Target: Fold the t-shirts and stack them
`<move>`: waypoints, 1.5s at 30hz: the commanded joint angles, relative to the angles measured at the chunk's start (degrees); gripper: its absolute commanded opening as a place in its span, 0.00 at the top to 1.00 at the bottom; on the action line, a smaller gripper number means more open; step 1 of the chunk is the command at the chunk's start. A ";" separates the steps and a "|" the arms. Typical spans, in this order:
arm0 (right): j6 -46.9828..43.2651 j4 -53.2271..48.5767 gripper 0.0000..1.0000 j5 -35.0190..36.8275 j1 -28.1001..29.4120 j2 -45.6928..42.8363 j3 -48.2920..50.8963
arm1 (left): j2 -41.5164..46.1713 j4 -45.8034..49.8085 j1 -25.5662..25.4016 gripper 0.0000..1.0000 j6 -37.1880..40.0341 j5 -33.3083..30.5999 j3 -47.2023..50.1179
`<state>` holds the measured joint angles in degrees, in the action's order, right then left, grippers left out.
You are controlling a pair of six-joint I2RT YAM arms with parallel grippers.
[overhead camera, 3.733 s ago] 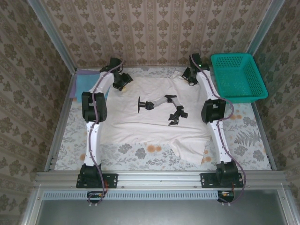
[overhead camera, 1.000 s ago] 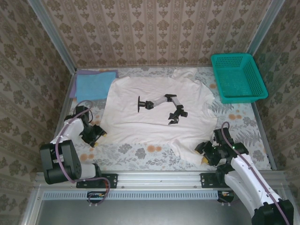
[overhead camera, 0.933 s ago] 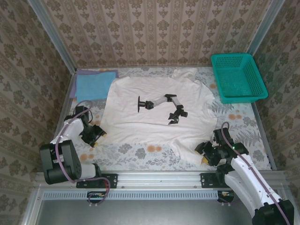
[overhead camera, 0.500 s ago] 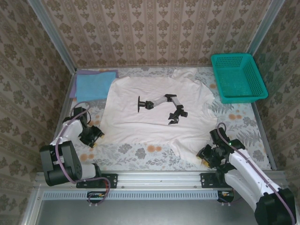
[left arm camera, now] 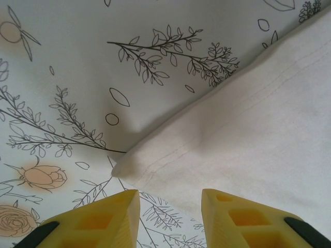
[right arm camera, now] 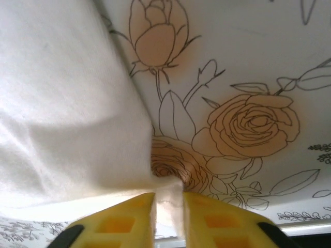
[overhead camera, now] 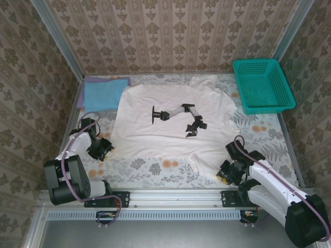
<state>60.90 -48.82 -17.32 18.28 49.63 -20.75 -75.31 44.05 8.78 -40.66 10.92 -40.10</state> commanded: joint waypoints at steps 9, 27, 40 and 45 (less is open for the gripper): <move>3.91 -3.35 1.00 2.97 0.40 -4.25 0.14 | -0.10 1.81 0.33 0.59 3.11 -2.60 -0.94; 4.75 -0.85 1.00 0.80 0.38 -2.03 -1.66 | -1.85 3.36 0.20 0.68 4.30 -5.53 -0.72; 3.83 -0.08 1.00 0.19 0.36 -0.33 -2.71 | -5.20 -0.88 -0.06 0.70 2.67 -4.17 0.09; 4.11 -0.92 1.00 0.35 0.28 -1.15 -3.27 | -7.36 -1.86 -0.02 0.73 2.80 -4.68 0.00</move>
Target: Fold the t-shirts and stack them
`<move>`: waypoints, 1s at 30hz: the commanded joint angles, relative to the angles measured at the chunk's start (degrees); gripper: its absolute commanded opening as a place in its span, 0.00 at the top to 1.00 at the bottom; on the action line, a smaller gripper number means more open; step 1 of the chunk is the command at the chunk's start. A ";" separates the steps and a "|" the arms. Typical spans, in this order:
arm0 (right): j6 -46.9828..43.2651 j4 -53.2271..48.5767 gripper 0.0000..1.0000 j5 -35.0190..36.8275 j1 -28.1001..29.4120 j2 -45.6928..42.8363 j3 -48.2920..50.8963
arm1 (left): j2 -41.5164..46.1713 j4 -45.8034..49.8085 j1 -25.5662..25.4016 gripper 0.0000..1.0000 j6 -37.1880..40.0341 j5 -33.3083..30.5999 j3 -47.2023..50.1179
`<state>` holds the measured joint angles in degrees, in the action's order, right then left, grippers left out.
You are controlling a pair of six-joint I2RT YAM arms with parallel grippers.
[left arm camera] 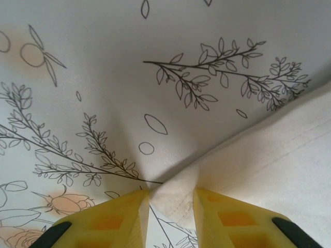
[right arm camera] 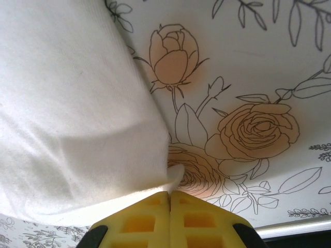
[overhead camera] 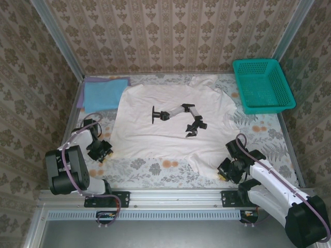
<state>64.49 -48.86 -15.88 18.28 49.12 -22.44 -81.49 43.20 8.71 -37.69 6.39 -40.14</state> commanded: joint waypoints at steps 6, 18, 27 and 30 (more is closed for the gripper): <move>1.38 -2.97 1.00 -0.70 0.30 -2.00 -4.28 | -2.35 -1.47 -0.18 0.95 0.62 0.24 -0.49; 1.56 -13.62 1.00 3.80 0.10 -6.57 -15.44 | 7.48 7.41 -3.68 1.00 0.49 -2.38 -1.86; 0.64 -25.49 1.00 8.23 -1.52 -10.34 -21.82 | 10.91 11.75 -2.67 1.00 -1.39 -2.66 -2.76; 2.47 -28.64 1.00 9.82 -1.53 -11.99 -22.26 | 11.52 14.46 -1.96 1.00 -1.60 -3.50 -3.76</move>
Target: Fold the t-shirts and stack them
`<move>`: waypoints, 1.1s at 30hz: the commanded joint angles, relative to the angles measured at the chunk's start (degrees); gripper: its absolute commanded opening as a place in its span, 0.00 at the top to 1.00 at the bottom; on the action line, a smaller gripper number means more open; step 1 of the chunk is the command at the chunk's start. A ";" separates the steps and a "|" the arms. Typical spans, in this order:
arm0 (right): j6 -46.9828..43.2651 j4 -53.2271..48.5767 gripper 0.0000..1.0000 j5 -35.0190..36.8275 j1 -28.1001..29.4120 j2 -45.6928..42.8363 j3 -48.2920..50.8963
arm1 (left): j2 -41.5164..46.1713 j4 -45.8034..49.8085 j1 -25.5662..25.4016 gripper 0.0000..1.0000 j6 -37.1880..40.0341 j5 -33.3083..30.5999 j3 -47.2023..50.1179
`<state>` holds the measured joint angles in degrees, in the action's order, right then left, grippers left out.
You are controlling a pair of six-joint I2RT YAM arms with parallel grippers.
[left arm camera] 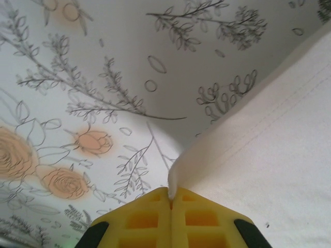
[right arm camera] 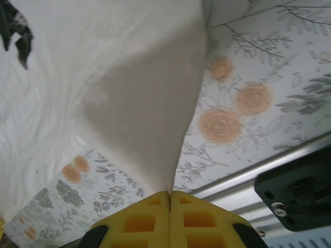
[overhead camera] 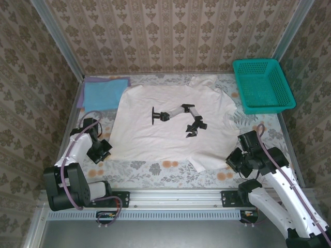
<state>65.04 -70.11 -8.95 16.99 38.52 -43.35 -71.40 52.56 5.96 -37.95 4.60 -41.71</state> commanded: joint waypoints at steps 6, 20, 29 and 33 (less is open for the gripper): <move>6.09 -9.96 1.00 0.88 -0.21 -5.31 1.83 | 2.04 7.09 1.08 1.00 -1.73 -0.47 -2.75; -6.31 11.75 1.00 3.49 -1.13 20.33 -11.13 | -8.05 1.23 0.96 1.00 -0.64 8.09 -15.24; -16.01 21.44 1.00 4.72 -9.39 39.78 -21.55 | -24.88 -2.36 -1.77 1.00 -2.46 10.33 -31.62; -19.62 22.49 1.00 5.18 -11.57 49.38 -28.38 | -29.76 -2.36 -1.74 1.00 -3.96 10.21 -35.64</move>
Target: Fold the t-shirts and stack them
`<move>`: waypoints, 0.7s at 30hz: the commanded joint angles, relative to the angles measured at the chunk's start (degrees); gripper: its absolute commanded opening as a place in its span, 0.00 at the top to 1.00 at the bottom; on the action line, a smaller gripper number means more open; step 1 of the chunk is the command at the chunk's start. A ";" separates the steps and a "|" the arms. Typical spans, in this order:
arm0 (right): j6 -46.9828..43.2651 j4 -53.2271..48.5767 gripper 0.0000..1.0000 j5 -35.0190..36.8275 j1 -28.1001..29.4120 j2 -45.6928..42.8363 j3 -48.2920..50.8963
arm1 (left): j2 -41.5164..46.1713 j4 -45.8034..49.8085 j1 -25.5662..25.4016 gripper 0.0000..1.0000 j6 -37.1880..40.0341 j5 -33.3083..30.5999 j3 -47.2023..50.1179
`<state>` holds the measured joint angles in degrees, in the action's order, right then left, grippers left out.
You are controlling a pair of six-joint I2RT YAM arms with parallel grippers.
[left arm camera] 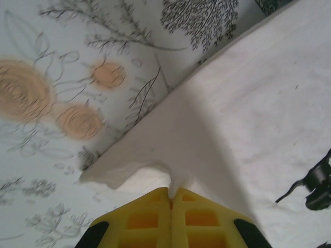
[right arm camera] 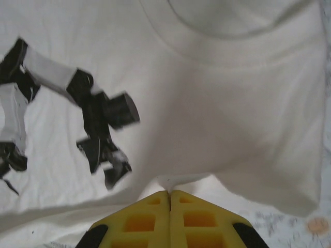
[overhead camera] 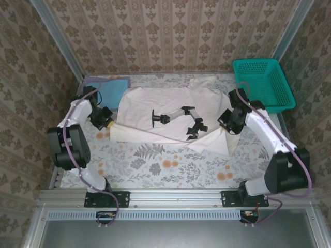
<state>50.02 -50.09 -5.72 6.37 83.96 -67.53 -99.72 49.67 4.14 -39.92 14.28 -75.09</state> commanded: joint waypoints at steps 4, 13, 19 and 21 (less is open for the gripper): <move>-6.93 2.53 1.00 2.11 -2.21 11.64 -10.50 | -3.70 0.27 0.60 1.00 -3.17 1.25 -3.57; -9.89 1.59 1.00 3.79 -3.96 24.35 -20.54 | -8.49 -0.92 2.27 1.00 -4.01 2.17 -5.02; -12.75 -3.41 0.70 4.48 -4.28 32.78 -30.68 | -11.51 -0.60 2.19 0.65 -4.36 3.89 -8.57; -13.92 -6.14 0.51 5.77 -4.23 32.71 -32.91 | -10.43 0.38 2.19 0.52 -3.55 3.27 -9.61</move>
<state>38.72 -50.63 -2.59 2.37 116.44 -96.73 -111.18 48.64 6.09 -43.55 17.02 -81.95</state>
